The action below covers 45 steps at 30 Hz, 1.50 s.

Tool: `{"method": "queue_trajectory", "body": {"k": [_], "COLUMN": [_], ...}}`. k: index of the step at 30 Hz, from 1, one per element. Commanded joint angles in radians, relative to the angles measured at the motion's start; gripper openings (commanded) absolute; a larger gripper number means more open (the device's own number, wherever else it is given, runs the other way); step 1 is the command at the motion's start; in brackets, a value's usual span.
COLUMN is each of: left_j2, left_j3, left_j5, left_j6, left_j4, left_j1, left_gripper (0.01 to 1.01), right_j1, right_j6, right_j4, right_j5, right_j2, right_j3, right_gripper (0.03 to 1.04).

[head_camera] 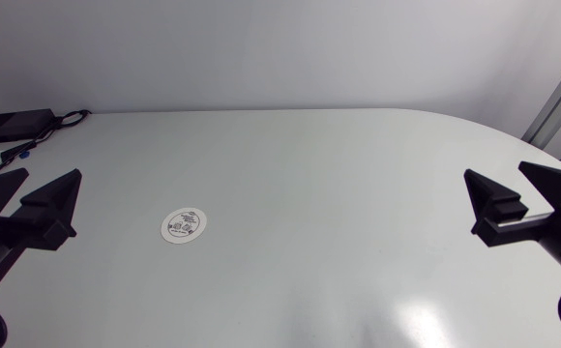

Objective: Turn the coaster over.

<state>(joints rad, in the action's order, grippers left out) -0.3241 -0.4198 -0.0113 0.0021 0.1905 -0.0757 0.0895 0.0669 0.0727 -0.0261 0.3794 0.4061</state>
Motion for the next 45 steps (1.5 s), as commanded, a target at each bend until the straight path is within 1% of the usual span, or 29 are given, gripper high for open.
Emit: {"method": "queue_trajectory", "body": {"k": [1,3,5,6,8,10,13,14,15,16,18,21,23,24,25,26,28,29,31,33,34,35,36,37,39,41,42,44,45], "left_j2": [-0.133,-0.234,-0.354,-0.397,-0.481,-0.583,-0.708,-0.742,-0.771,-0.797,-0.839,-0.905,-0.966,-1.004,-1.034,-1.066,-1.129,-1.159,-1.224,-1.31,-1.35,-1.377,-1.396,-1.414,-1.431,-1.437,-1.446,-1.46,-1.46], "left_j3": [-0.091,-0.148,-0.189,-0.203,-0.224,-0.251,-0.277,-0.281,-0.286,-0.293,-0.313,-0.341,-0.363,-0.37,-0.376,-0.382,-0.392,-0.401,-0.424,-0.465,-0.484,-0.494,-0.501,-0.51,-0.524,-0.533,-0.54,-0.554,-0.554], "left_j5": [0.005,0.005,0.057,0.089,0.155,0.205,0.349,0.401,0.416,0.415,0.413,0.324,0.309,0.315,0.336,0.376,0.382,0.382,0.381,0.382,0.384,0.382,0.382,0.384,0.386,0.39,0.39,0.393,0.393], "left_j6": [-0.028,-0.033,-0.065,-0.085,-0.094,-0.1,-0.116,-0.113,-0.103,-0.086,0.013,0.151,0.223,0.302,0.335,0.371,0.394,0.407,0.437,0.457,0.477,0.48,0.483,0.481,0.478,0.48,0.481,0.51,0.512], "left_j4": [0.061,0.093,0.147,0.155,0.155,0.155,0.147,0.127,0.11,0.099,0.09,0.081,0.098,0.107,0.107,0.102,0.059,0.053,0.053,0.084,0.104,0.107,0.11,0.11,0.116,0.121,0.124,0.156,0.158], "left_j1": [-0.016,-0.027,-0.016,0.002,0.05,0.091,0.162,0.188,0.192,0.191,0.178,0.109,0.079,0.065,0.057,0.059,0.059,0.056,0.059,0.065,0.065,0.068,0.07,0.071,0.085,0.096,0.105,0.113,0.12], "left_gripper": [0.972,0.964,0.956,0.948,0.867,0.866,0.867,0.87,0.879,0.889,0.89,0.889,0.887,0.877,0.844,0.808,0.726,0.721,0.721,0.721,0.72,0.72,0.667,0.556,0.359,0.323,0.302,0.289,0.266], "right_j1": [0.01,0.007,0.004,0.004,0.006,0.001,-0.023,-0.025,-0.025,-0.023,-0.023,0.007,0.073,0.115,0.13,0.133,0.128,0.119,0.113,0.113,0.116,0.115,0.116,0.116,0.118,0.111,0.113,0.115,0.113], "right_j6": [-0.039,-0.065,-0.076,-0.079,-0.09,-0.098,-0.075,-0.064,-0.061,-0.059,-0.059,-0.052,0.011,0.068,0.079,0.088,0.157,0.163,0.217,0.229,0.284,0.303,0.298,0.29,0.286,0.287,0.295,0.313,0.312], "right_j4": [0.016,0.016,0.015,0.016,0.022,0.042,0.104,0.105,0.105,0.107,0.099,0.101,0.111,0.114,0.118,0.131,0.171,0.199,0.236,0.272,0.317,0.317,0.3,0.265,0.219,0.24,0.269,0.276,0.271], "right_j5": [-0.024,-0.058,-0.09,-0.107,-0.132,-0.172,-0.27,-0.271,-0.275,-0.282,-0.294,-0.245,-0.141,-0.104,-0.104,-0.126,-0.247,-0.27,-0.317,-0.299,-0.296,-0.299,-0.299,-0.298,-0.325,-0.374,-0.382,-0.399,-0.419], "right_j2": [0.113,0.199,0.282,0.319,0.4,0.47,0.573,0.612,0.642,0.655,0.651,0.647,0.651,0.662,0.676,0.697,0.768,0.806,0.854,0.875,0.878,0.872,0.871,0.869,0.848,0.885,0.914,0.944,0.955], "right_j3": [0.059,0.099,0.123,0.132,0.154,0.181,0.229,0.234,0.237,0.237,0.231,0.238,0.247,0.25,0.255,0.266,0.298,0.318,0.336,0.347,0.347,0.335,0.324,0.316,0.301,0.33,0.35,0.364,0.367], "right_gripper": [1.0,1.0,1.0,1.0,1.0,1.0,1.0,1.0,1.0,1.0,1.0,1.0,1.0,1.0,1.0,0.99,0.98,0.98,0.98,0.98,0.98,0.91,0.77,0.47,0.29,0.2,0.18,0.15,0.08]}}
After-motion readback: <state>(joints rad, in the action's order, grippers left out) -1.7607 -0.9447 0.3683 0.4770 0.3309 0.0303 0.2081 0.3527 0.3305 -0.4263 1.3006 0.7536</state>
